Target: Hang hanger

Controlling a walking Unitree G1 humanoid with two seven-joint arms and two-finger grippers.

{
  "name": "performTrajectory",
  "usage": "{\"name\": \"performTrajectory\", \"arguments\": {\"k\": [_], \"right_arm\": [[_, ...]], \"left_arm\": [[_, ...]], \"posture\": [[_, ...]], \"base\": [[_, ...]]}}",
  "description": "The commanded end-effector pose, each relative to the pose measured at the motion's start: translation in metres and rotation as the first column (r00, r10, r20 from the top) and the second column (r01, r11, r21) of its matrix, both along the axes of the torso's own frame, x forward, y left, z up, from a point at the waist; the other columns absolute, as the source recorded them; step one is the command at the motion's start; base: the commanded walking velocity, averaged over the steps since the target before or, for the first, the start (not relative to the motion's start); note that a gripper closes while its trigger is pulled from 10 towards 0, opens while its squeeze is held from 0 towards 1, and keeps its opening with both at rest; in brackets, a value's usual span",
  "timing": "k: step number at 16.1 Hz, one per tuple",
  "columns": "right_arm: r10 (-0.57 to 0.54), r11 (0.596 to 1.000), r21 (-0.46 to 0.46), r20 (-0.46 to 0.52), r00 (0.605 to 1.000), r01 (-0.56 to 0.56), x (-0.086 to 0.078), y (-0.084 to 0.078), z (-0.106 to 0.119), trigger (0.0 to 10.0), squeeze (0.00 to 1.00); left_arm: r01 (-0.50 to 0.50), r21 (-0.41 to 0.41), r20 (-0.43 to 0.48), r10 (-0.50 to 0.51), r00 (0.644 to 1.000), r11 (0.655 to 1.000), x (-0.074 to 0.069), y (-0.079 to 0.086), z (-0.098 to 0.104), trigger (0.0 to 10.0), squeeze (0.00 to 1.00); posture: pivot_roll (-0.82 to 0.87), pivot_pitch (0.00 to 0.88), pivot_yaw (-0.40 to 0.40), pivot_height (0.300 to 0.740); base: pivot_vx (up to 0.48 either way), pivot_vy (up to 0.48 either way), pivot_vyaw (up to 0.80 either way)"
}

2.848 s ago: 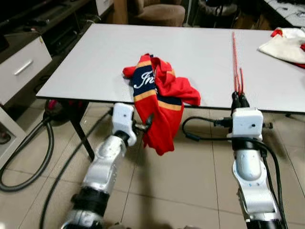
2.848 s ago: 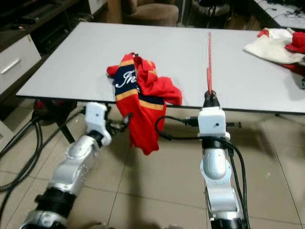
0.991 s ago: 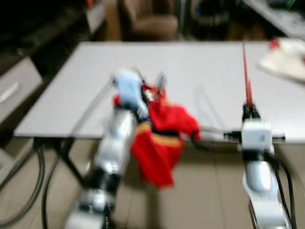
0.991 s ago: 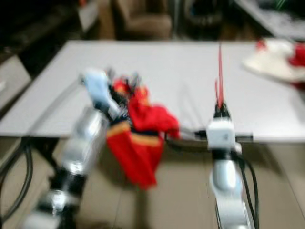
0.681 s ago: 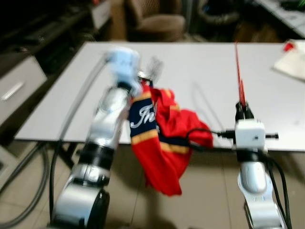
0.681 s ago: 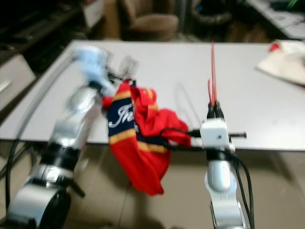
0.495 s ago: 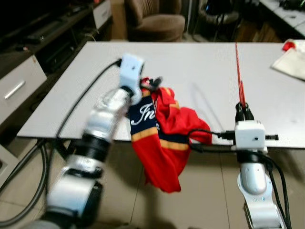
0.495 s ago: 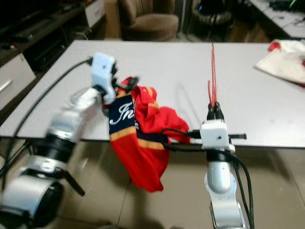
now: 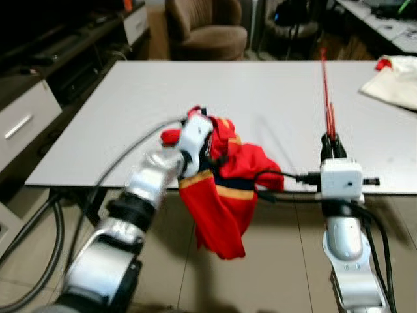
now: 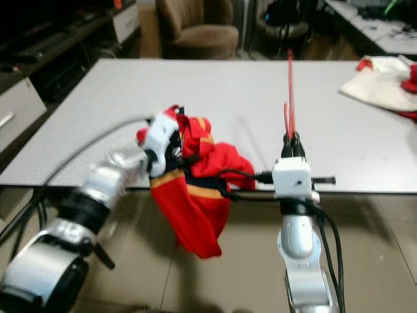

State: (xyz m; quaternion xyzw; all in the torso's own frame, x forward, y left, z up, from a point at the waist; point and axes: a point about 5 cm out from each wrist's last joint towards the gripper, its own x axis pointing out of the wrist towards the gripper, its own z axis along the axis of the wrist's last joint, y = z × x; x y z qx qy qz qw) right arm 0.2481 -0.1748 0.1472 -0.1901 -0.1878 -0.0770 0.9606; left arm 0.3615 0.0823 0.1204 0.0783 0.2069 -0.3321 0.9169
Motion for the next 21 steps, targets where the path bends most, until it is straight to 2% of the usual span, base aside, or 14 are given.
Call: {"name": "performTrajectory", "arguments": {"k": [1, 5, 6, 8, 9, 11, 16, 21], "right_arm": [[0.027, 0.999, 0.025, -0.012, 1.000, -0.027, -0.004, 0.003, 0.001, 0.0, 0.00], [0.069, 0.995, 0.081, -0.104, 0.992, -0.060, -0.025, 0.003, -0.014, 0.0, 0.00], [0.065, 0.993, 0.111, -0.132, 0.989, -0.050, -0.028, 0.000, -0.019, 0.0, 0.00], [0.063, 0.988, 0.149, -0.172, 0.983, -0.037, -0.029, -0.002, -0.025, 0.0, 0.00], [0.059, 0.986, 0.167, -0.188, 0.980, -0.027, -0.030, -0.004, -0.027, 0.0, 0.00], [0.056, 0.985, 0.168, -0.192, 0.980, -0.024, -0.031, -0.004, -0.027, 0.0, 0.00], [0.061, 0.986, 0.163, -0.195, 0.979, -0.029, -0.031, -0.002, -0.027, 0.0, 0.00], [0.057, 0.986, 0.166, -0.195, 0.979, -0.024, -0.031, 0.000, -0.029, 0.0, 0.00]], "left_arm": [[-0.007, 0.026, 0.034, 0.006, 0.999, 1.000, 0.006, -0.002, 0.007, 10.0, 0.00], [-0.056, 0.048, 0.053, 0.054, 0.997, 0.997, 0.013, -0.025, 0.003, 10.0, 0.00], [-0.078, 0.062, 0.082, 0.073, 0.994, 0.995, 0.015, -0.027, 0.003, 0.0, 0.00], [-0.104, 0.058, 0.128, 0.096, 0.987, 0.993, 0.017, -0.029, 0.006, 0.0, 0.00], [-0.115, 0.081, 0.168, 0.100, 0.981, 0.990, 0.019, -0.030, 0.007, 0.0, 0.00], [-0.111, 0.067, 0.210, 0.094, 0.973, 0.992, 0.019, -0.034, 0.009, 0.0, 0.00], [-0.130, 0.030, 0.218, 0.120, 0.969, 0.991, 0.016, -0.031, 0.002, 0.0, 0.00], [-0.120, 0.006, 0.193, 0.117, 0.974, 0.993, 0.013, -0.018, -0.008, 0.0, 0.00]], "posture": [[-0.13, 0.000, 0.059, 0.740], [-0.16, 0.013, 0.070, 0.740], [-0.17, 0.014, 0.074, 0.740], [-0.17, 0.014, 0.080, 0.740], [-0.18, 0.014, 0.088, 0.740], [-0.19, 0.015, 0.091, 0.740], [-0.19, 0.005, 0.096, 0.740], [-0.19, 0.000, 0.106, 0.740]], "base": [[0.000, 0.000, 0.00], [0.000, 0.000, 0.00], [0.000, 0.000, 0.00], [0.000, 0.000, 0.00], [0.000, 0.000, 0.00], [0.000, 0.000, 0.00], [0.000, 0.000, 0.00], [0.000, 0.000, 0.00]]}}
